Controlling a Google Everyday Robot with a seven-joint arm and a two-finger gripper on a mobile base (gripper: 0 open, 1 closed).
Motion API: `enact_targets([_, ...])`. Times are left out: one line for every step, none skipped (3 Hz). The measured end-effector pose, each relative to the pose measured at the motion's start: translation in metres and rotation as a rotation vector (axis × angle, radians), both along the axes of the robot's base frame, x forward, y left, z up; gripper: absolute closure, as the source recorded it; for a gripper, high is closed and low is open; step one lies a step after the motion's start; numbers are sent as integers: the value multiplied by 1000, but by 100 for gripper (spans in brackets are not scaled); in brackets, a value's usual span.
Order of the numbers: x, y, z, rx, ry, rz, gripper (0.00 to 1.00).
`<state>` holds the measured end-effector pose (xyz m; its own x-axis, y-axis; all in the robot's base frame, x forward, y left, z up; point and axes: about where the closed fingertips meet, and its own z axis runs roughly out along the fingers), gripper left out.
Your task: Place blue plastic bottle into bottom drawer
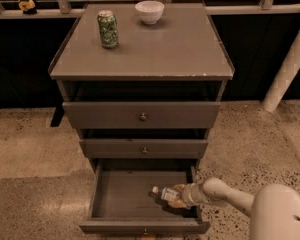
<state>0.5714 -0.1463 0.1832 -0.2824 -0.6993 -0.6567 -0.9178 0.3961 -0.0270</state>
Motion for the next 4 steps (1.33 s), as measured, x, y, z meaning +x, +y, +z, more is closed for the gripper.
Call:
enact_targets([16,53,-33,59,73,92,100])
enact_targets([45,45,-27,54,42,78,100])
enact_targets([45,45,-27,54,42,77,81])
enact_targets([45,45,-27,54,42,77,58])
